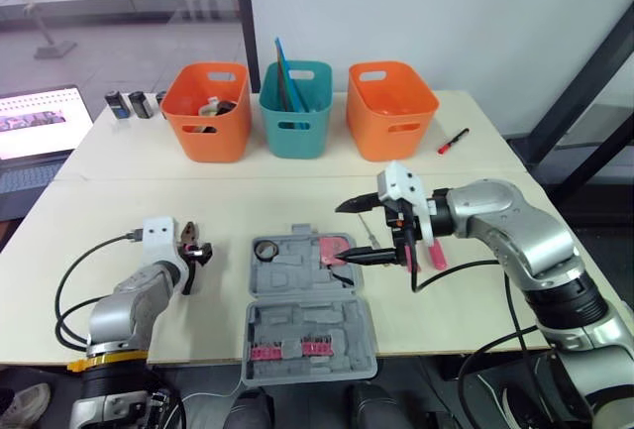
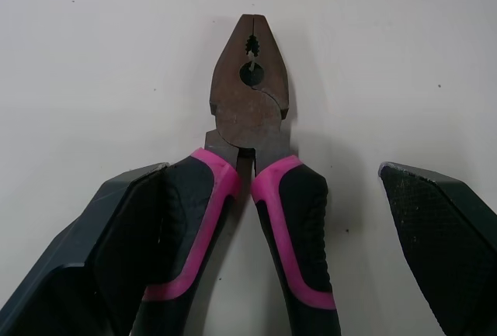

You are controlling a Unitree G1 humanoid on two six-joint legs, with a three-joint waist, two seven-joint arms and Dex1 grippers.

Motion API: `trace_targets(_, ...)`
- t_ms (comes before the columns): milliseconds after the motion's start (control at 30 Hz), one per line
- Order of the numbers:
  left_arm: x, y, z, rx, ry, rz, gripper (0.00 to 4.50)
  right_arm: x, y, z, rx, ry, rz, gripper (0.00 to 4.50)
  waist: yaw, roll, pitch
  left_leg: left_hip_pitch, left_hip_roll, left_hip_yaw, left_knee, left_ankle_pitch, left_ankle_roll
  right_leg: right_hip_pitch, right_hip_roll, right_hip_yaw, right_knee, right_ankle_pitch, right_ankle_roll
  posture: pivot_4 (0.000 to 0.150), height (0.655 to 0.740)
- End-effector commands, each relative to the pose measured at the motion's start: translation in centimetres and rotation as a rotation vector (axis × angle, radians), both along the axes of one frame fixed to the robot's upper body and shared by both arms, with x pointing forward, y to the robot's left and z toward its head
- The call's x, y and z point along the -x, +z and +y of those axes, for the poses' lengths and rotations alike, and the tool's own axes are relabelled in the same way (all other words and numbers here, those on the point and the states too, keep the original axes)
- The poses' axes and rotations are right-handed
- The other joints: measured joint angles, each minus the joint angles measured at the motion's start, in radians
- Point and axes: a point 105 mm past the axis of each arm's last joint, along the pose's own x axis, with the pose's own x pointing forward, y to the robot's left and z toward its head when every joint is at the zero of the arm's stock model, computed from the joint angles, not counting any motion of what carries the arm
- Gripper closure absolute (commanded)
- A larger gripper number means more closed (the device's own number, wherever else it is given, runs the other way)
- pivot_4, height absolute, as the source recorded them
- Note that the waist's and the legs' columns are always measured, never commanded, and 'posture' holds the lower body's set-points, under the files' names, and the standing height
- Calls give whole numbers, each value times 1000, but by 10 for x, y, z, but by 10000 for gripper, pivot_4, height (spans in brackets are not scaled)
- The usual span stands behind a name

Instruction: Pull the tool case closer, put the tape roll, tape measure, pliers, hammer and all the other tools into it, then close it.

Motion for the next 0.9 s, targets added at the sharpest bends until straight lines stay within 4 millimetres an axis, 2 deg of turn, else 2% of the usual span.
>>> trace_targets(33, 3, -2, 5, 14, 36, 10, 2446, -2, 5, 0, 17, 7, -53, 242, 0, 0, 0, 0, 0, 0, 0, 0, 0, 0, 0, 0, 0, 0, 0, 1500, 7364)
trace_targets(100, 6, 0, 7, 35, 52, 2, 8196, -5, 3, -2, 29, -5, -57, 0, -1, 0, 0, 0, 0, 0, 0, 0, 0, 0, 0, 0, 0, 0, 0, 1500, 7364)
trace_targets(200, 12, 3, 14, 42, 91, -15, 20940, -10, 3, -3, 34, -17, -63, 0, -1, 0, 0, 0, 0, 0, 0, 0, 0, 0, 0, 0, 0, 0, 0, 1500, 7364)
trace_targets(300, 16, 12, 22, 21, 84, -40, 20944, -11, 5, -1, 30, -12, -66, 0, -4, 0, 0, 0, 0, 0, -1, 0, 0, 0, 0, 0, 0, 0, 0, 1500, 7364)
trace_targets(333, 15, 23, 20, 12, 44, -73, 20945, -12, 7, 0, 25, -6, -65, 0, -4, 0, 0, 0, 0, 0, -1, 0, 0, 0, 0, 0, 0, 0, 0, 1500, 7364)
trace_targets(433, 10, 56, 0, -50, -149, -168, 20946, -13, 11, 0, 34, 14, -68, 0, -3, -1, 1, 0, 0, 0, -1, 0, 0, -1, 1, 0, 0, 0, 0, 1500, 7364)
trace_targets(533, 11, 82, -40, -174, -450, -234, 20948, -14, 14, 1, 56, 52, -88, 0, 2, -1, 1, 0, 0, 0, -1, 0, 0, -1, 0, 0, 0, 0, 0, 1500, 7364)
trace_targets(567, 16, 88, -55, -223, -589, -247, 20948, -14, 16, 2, 59, 74, -92, 0, 3, -1, 1, -1, 0, 0, 0, 0, -1, -1, -1, 0, -1, 0, 0, 1500, 7364)
trace_targets(633, 39, 93, -87, -253, -914, -257, 20950, -11, 19, 2, 67, 108, -47, 0, -1, 0, 1, -1, -1, 1, -1, 0, -1, -1, -2, 0, -2, 0, 0, 1500, 7364)
trace_targets(700, 64, 98, -106, -251, -1171, -244, 20951, -7, 19, 2, 77, 140, -20, 0, -3, 0, 1, -2, -1, 2, -2, -1, -2, -1, -2, 1, -4, 0, -1, 1500, 7364)
trace_targets(800, 79, 108, -116, -226, -1375, -208, 20952, -5, 20, 10, 88, 184, -75, 0, -6, 2, 2, -2, 0, 2, -5, -1, -2, -5, -1, 1, -3, -1, 0, 1500, 7364)
trace_targets(900, 83, 117, -122, -226, -1479, -203, 20953, -1, 18, 22, 80, 211, -102, 0, -5, 2, 3, -7, 2, 2, -5, -1, -2, -12, 2, 1, 2, -1, 0, 1500, 7364)
